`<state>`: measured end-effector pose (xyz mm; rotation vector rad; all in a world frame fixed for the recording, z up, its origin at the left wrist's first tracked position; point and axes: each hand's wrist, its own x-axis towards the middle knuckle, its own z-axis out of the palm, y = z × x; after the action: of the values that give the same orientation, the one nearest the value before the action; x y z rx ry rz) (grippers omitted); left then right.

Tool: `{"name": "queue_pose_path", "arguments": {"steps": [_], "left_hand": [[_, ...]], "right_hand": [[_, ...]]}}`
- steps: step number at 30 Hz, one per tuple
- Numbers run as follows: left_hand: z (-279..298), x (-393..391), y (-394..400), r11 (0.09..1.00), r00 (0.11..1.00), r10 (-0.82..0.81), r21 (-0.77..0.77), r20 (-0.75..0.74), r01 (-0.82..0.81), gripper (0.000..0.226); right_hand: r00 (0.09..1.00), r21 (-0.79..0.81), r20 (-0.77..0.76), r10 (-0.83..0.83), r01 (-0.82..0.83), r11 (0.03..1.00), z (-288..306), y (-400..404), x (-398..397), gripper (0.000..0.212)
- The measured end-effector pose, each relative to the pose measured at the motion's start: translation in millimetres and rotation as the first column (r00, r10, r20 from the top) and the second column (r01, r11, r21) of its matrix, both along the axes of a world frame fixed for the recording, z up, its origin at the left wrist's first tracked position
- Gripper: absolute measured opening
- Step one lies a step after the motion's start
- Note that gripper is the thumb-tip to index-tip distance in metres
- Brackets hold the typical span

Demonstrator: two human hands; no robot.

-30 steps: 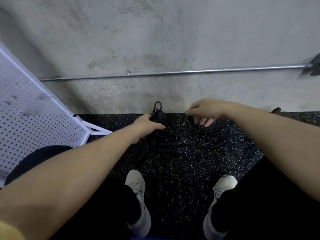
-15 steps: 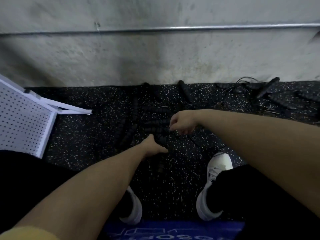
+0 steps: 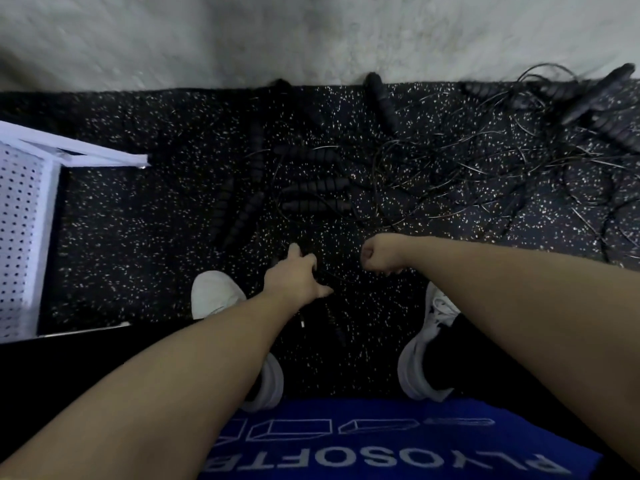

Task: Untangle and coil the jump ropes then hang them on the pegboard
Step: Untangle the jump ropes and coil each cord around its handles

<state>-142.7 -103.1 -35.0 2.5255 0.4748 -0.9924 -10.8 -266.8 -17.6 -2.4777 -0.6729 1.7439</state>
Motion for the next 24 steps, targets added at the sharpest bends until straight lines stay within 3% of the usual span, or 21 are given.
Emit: {"name": "queue_pose_path", "arguments": {"steps": [2,5,9,15,20,24], "left_hand": [[2,1,7,1.000,1.000,-0.012,0.004,0.010,0.012,0.075],[4,5,20,0.994,0.999,0.011,-0.106,0.042,-0.006,0.083],[5,12,38,0.974,0.980,0.163,-0.180,0.113,-0.141,0.067],[-3,40,64,0.943,0.927,0.324,-0.150,0.192,-0.298,0.024],[-13,60,69,0.958,0.925,0.285,-0.113,0.251,-0.264,0.023],[-24,63,77,0.936,0.871,0.303,0.051,0.387,-0.348,0.027]], "right_hand": [[1.000,-0.012,-0.010,0.026,-0.026,1.000,-2,4,-4,0.025],[1.000,0.019,-0.001,0.019,-0.019,1.000,-3,15,-3,0.021],[0.994,0.150,0.102,-0.033,0.017,0.989,-1,31,9,0.024],[0.956,0.298,0.196,-0.219,0.154,0.942,-9,57,32,0.026],[0.931,0.312,0.270,-0.246,0.157,0.937,-19,70,44,0.030],[0.887,0.353,0.342,-0.311,0.186,0.917,-30,75,45,0.038]]}}
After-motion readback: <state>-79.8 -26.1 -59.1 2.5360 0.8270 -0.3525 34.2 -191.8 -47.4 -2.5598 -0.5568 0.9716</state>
